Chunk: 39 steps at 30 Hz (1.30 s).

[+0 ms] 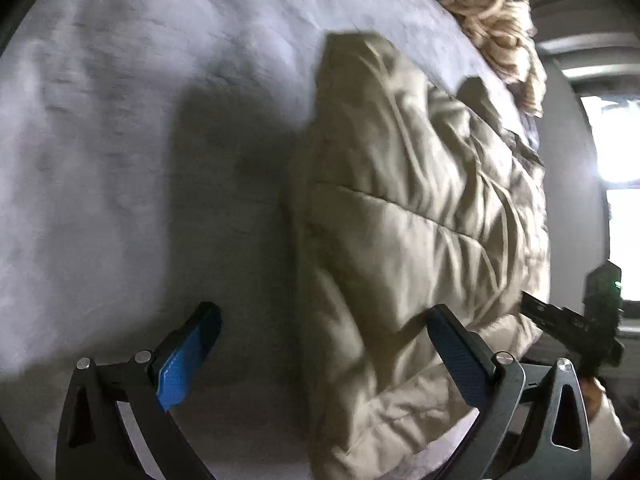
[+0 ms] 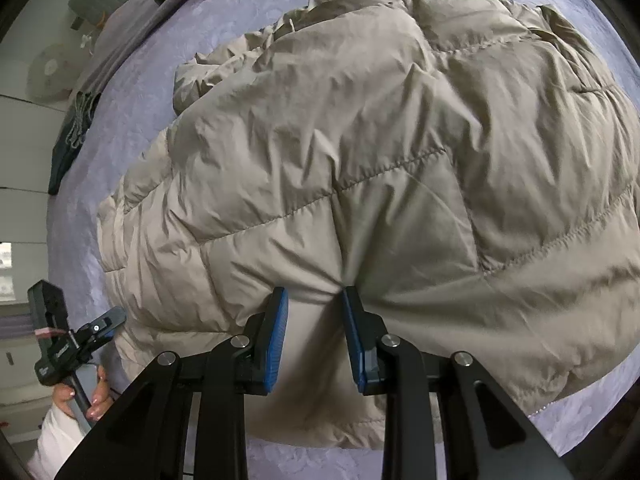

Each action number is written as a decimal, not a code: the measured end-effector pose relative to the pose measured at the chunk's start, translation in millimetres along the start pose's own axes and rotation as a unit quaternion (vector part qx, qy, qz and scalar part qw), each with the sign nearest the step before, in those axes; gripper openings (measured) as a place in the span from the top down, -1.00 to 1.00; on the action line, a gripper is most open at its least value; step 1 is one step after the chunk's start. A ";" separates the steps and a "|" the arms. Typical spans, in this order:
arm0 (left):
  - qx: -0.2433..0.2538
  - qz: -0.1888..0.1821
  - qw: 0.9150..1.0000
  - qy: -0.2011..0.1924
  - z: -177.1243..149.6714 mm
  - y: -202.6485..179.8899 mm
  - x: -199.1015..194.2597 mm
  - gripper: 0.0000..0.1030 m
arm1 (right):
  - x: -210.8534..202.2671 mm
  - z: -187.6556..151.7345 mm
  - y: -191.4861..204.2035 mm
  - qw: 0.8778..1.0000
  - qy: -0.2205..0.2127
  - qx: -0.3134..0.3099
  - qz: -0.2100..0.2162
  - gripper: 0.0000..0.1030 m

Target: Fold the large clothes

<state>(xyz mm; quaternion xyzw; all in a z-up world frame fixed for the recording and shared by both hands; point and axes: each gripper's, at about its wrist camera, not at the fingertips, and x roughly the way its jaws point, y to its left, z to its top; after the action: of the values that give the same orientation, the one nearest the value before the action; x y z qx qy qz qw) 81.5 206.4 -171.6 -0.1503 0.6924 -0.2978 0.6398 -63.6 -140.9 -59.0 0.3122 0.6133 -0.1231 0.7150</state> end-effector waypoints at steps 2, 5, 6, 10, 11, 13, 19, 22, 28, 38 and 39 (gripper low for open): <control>0.011 -0.026 1.000 0.011 5.2 -5.1 9.7 -1.00 | 1.5 -0.2 0.6 1.000 -0.001 -0.001 -0.001 0.40; 0.032 -0.054 0.998 0.030 15.6 -11.6 29.2 -1.00 | 3.7 -0.1 0.7 1.000 -0.001 -0.001 -0.004 0.40; 0.041 -0.051 0.997 0.038 19.1 -13.4 37.2 -1.00 | 6.7 0.1 2.9 1.000 -0.001 -0.002 -0.005 0.40; 0.081 -0.050 0.994 0.058 26.3 -24.0 48.9 -1.00 | 9.5 1.0 4.1 1.000 0.000 -0.006 -0.012 0.40; 0.087 -0.051 0.993 0.062 26.6 -26.7 49.9 -1.00 | 10.6 1.2 5.3 1.000 0.000 -0.007 -0.013 0.40; 0.101 -0.063 0.991 0.067 25.8 -34.1 49.7 -0.47 | 12.0 1.7 6.7 1.000 0.000 -0.007 -0.014 0.40; 0.124 -0.104 0.985 0.067 25.0 -73.9 29.2 0.49 | 15.4 2.9 9.0 1.000 0.000 -0.009 -0.012 0.40; 0.117 -0.129 0.983 0.055 23.0 -89.7 9.2 0.49 | 9.7 5.8 7.3 1.000 0.004 -0.019 -0.005 0.40; 0.119 -0.130 0.984 0.028 15.6 -147.0 -24.4 0.49 | -18.7 17.6 -0.5 0.998 -0.051 -0.042 0.005 0.60; 0.084 -0.023 0.996 0.004 -4.9 -283.9 -13.0 0.49 | 42.5 71.4 -32.0 0.995 -0.003 -0.029 0.098 0.74; 0.084 -0.013 0.996 0.005 -5.3 -292.5 -9.5 0.49 | 46.4 74.2 -33.8 0.994 0.002 -0.031 0.104 0.76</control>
<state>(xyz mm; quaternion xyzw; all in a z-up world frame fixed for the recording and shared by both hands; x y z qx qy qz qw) 27.1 -14.3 12.9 -0.1040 0.6659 -0.3641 0.6428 -13.0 -201.8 -109.3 0.3522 0.5824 -0.0291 0.7321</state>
